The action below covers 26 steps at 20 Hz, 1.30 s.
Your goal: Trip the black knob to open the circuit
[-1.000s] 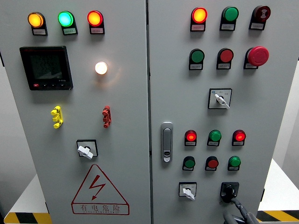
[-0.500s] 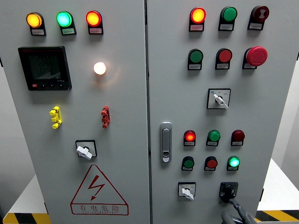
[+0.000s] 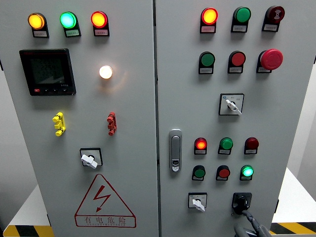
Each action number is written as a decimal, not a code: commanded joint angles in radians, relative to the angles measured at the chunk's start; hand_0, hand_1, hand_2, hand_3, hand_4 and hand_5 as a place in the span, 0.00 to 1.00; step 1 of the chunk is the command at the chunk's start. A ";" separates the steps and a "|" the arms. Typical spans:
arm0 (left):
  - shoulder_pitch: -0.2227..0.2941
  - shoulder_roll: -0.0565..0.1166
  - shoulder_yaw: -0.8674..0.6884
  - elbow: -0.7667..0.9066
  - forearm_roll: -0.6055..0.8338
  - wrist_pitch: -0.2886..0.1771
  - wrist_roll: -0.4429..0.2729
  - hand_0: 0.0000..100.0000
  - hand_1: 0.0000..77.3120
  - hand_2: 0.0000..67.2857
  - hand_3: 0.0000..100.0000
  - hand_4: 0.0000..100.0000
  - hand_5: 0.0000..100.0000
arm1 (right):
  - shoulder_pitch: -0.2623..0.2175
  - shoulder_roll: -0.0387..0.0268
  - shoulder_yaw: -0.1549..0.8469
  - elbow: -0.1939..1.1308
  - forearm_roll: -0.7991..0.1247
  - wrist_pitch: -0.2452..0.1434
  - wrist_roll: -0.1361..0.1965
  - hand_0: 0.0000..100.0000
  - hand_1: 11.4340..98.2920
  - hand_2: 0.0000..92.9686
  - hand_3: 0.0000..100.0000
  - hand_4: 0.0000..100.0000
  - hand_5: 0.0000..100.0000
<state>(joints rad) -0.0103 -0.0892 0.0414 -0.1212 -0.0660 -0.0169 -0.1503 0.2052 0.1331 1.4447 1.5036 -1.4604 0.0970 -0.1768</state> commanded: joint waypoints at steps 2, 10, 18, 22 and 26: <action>0.001 0.000 0.000 0.000 0.000 0.000 0.000 0.00 0.04 0.19 0.21 0.07 0.02 | -0.004 -0.0043 0.006 -0.003 0.000 -0.008 0.000 0.76 0.35 0.03 0.84 0.95 1.00; 0.000 0.000 0.000 0.000 0.000 0.000 0.000 0.00 0.04 0.19 0.21 0.07 0.02 | -0.006 -0.0135 0.013 -0.003 0.000 -0.020 -0.001 0.76 0.35 0.03 0.85 0.95 1.00; 0.000 0.000 0.000 0.000 0.000 0.000 0.000 0.00 0.04 0.19 0.21 0.07 0.02 | -0.018 -0.0258 0.031 -0.002 0.000 -0.028 0.002 0.76 0.35 0.03 0.85 0.94 1.00; 0.001 0.000 0.000 0.000 0.000 0.000 0.000 0.00 0.04 0.19 0.21 0.07 0.02 | -0.035 -0.0227 0.036 0.003 0.000 -0.029 0.005 0.76 0.35 0.03 0.83 0.91 1.00; 0.000 -0.001 0.000 0.000 0.000 0.000 0.000 0.00 0.04 0.19 0.21 0.07 0.02 | -0.050 -0.0212 0.037 0.020 0.000 -0.028 0.006 0.76 0.36 0.03 0.74 0.82 1.00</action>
<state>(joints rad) -0.0102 -0.0898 0.0414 -0.1212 -0.0660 -0.0169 -0.1503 0.1625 0.1106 1.4816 1.5148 -1.4603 0.0675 -0.1715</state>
